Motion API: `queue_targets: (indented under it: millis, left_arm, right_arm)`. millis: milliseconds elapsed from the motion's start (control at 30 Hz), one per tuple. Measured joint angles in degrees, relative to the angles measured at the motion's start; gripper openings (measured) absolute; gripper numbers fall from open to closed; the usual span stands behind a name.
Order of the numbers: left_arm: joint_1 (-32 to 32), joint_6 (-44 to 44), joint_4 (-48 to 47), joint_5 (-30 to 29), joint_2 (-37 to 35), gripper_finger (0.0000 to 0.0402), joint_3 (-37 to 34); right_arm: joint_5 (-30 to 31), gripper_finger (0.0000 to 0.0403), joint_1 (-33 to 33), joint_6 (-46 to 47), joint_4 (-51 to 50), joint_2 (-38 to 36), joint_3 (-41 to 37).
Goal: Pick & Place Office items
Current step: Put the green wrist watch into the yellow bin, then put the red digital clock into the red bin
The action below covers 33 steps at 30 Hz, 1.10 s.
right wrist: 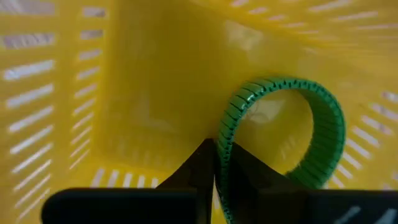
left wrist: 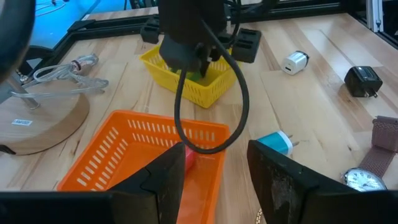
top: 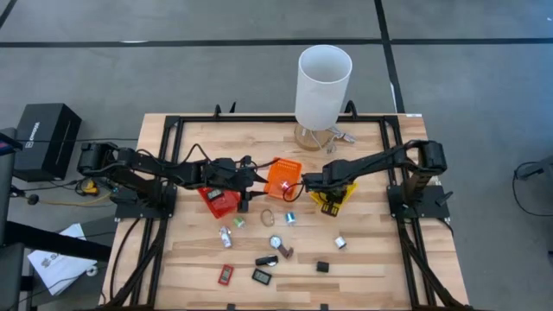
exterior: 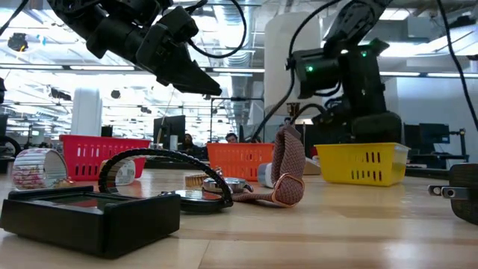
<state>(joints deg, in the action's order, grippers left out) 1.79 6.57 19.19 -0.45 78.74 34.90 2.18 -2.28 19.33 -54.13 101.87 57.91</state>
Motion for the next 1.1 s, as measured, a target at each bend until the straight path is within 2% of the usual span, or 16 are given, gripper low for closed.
queue_targets:
  millis: [167, 633, 767, 933, 1100]
  left_arm:
    - [0.00, 0.00, 0.23, 0.02, 0.00, 0.0167, 0.00]
    - [-0.01, 0.00, 0.20, 0.07, 0.00, 0.0167, 0.01]
    - [0.00, 0.00, 0.17, 0.07, 0.00, 0.0167, 0.01]
    - [0.01, 0.00, 0.14, 0.07, 0.00, 0.0167, 0.01]
    - [-0.01, -0.46, 0.10, 0.23, 0.00, 0.0167, 0.00]
  right_arm:
    - [-0.25, 0.0039, -0.03, 0.09, -1.01, 0.50, 1.60]
    - [-0.22, 0.0120, 0.37, 0.15, -4.18, 0.09, 2.00]
    - [-0.22, 0.0128, 0.35, 0.15, -4.53, 0.09, 4.19]
    - [-0.22, 0.0128, 0.42, -0.25, -10.23, -0.79, 10.00]
    - [1.04, 0.0128, 1.18, -0.29, -11.26, -5.67, 13.99]
